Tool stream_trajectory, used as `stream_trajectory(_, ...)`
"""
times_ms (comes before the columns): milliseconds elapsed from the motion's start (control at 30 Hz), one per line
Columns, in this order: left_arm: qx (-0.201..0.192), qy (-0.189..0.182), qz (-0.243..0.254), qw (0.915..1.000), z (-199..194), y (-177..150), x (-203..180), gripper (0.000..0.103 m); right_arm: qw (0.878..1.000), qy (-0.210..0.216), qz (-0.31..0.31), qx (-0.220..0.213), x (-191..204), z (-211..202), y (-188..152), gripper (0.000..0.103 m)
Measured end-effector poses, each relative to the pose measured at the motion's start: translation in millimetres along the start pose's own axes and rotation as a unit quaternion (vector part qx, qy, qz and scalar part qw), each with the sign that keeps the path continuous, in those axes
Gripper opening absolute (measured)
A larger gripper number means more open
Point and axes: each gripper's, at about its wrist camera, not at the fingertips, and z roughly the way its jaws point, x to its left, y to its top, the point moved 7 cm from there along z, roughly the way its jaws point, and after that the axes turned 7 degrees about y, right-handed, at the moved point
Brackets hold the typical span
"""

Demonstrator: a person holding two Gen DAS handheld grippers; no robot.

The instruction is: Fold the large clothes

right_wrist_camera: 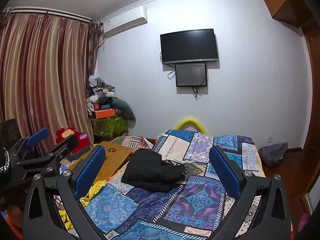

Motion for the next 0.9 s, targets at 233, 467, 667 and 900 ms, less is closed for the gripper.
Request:
stream_trajectory(233, 0.004, -0.002, -0.004, 1.0, -1.9, -0.7, -0.3, 0.103, 1.0, -0.006, -0.006, 0.004, 2.3, -2.2, 0.5, 0.103)
stream_trajectory(467, 0.007, -0.009, -0.007, 0.9999, -3.5, -0.7, -1.4, 0.103, 1.0, -0.008, -0.002, 0.004, 0.3, -5.1, 1.5, 0.103)
stream_trajectory(667, 0.01, -0.012, -0.008, 0.9998, -3.0, -0.5, -2.1, 0.103, 1.0, -0.009, 0.001, 0.004, -2.0, -5.1, 3.3, 0.103)
stream_trajectory(900, 0.011, -0.017, -0.003, 0.9998, -4.8, -2.3, -4.5, 0.103, 1.0, -0.014, 0.004, 0.004, -3.9, -3.9, 2.5, 0.103)
